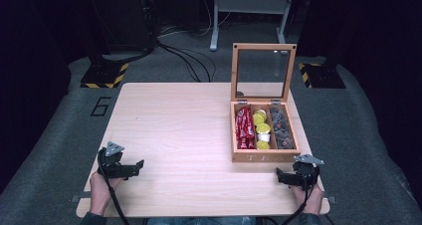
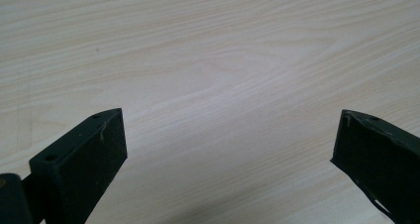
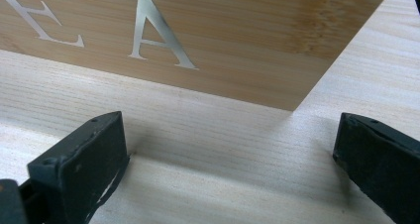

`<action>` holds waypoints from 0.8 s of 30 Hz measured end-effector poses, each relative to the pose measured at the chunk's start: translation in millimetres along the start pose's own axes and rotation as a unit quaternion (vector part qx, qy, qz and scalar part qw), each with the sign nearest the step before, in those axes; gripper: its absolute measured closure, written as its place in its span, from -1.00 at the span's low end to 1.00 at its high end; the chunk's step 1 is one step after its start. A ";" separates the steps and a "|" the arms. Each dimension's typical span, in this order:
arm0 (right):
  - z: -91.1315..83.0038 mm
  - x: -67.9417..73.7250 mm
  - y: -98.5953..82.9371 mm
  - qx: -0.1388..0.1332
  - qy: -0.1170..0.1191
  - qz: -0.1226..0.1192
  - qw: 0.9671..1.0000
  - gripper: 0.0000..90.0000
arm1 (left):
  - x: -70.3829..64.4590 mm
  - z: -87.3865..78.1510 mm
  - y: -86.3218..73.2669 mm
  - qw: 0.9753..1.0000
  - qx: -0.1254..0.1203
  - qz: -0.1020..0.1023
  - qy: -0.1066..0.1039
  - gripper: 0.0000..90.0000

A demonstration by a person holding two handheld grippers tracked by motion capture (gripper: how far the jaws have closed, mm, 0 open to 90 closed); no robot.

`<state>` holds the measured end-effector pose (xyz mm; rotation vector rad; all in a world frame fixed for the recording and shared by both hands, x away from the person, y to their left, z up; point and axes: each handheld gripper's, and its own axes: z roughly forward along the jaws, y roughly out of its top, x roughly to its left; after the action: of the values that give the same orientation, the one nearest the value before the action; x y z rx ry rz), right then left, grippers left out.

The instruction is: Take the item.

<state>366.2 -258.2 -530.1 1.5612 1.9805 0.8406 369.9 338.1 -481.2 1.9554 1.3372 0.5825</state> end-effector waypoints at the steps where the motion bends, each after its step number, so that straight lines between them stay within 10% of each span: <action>1: 0.1 0.1 0.0 0.000 0.000 0.001 1.000 -1.00 | -1.2 0.3 1.3 1.000 -0.001 0.001 0.000 -1.00; 24: 0.2 0.6 0.2 0.000 -0.004 0.005 1.000 -1.00 | -33.3 22.4 39.1 0.998 -0.001 0.052 -0.036 -0.99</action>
<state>366.4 -257.5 -530.1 1.5741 1.9688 0.8373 397.3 291.6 -466.2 2.0344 1.1962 0.5578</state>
